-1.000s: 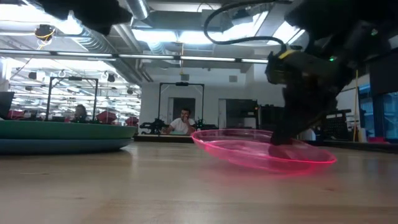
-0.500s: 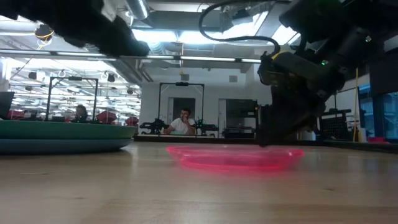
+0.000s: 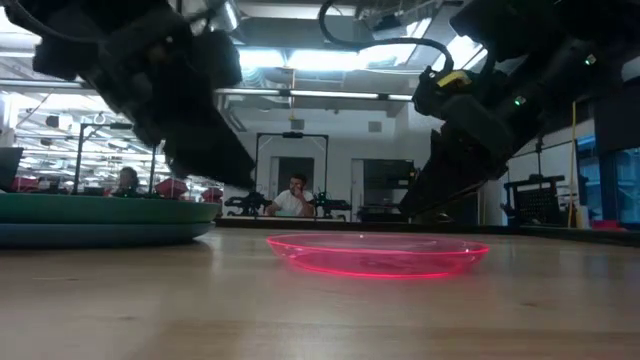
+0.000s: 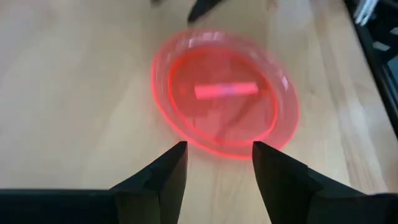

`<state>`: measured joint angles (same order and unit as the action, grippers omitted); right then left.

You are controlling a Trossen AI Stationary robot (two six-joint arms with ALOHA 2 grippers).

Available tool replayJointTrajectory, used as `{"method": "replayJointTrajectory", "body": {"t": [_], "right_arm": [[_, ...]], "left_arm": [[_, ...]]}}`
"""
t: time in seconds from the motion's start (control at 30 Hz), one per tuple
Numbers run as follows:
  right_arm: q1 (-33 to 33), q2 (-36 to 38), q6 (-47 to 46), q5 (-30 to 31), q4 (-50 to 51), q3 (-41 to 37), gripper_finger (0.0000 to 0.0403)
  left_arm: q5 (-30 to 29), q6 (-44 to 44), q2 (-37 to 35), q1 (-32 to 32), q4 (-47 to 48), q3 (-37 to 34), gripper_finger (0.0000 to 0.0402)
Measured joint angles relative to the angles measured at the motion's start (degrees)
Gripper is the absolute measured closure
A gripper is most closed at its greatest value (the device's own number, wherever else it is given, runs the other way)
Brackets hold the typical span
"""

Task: Stack plastic plates
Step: Stack the light pink plate on top of the orange plate

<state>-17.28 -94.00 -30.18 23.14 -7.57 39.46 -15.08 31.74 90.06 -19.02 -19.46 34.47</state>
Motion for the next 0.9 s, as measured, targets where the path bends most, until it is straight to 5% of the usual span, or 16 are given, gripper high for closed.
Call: {"method": "replayJointTrajectory", "body": {"t": [0.33, 0.5, 0.9], "right_arm": [[0.1, 0.0, 8.6, 6.5, 0.0, 0.0, 0.0207], [0.1, 0.0, 14.2, 7.4, -0.7, 0.0, 0.0208], [0.0, -0.5, 14.7, 5.7, -3.8, 0.0, 0.0208]], "left_arm": [[7.8, 5.5, 9.5, 5.9, 11.0, 10.8, 0.0229], [6.4, 8.0, 12.0, 8.9, 16.9, 14.3, 0.0229], [5.8, 11.4, 15.3, 8.6, 13.6, 15.4, 0.0229]]}}
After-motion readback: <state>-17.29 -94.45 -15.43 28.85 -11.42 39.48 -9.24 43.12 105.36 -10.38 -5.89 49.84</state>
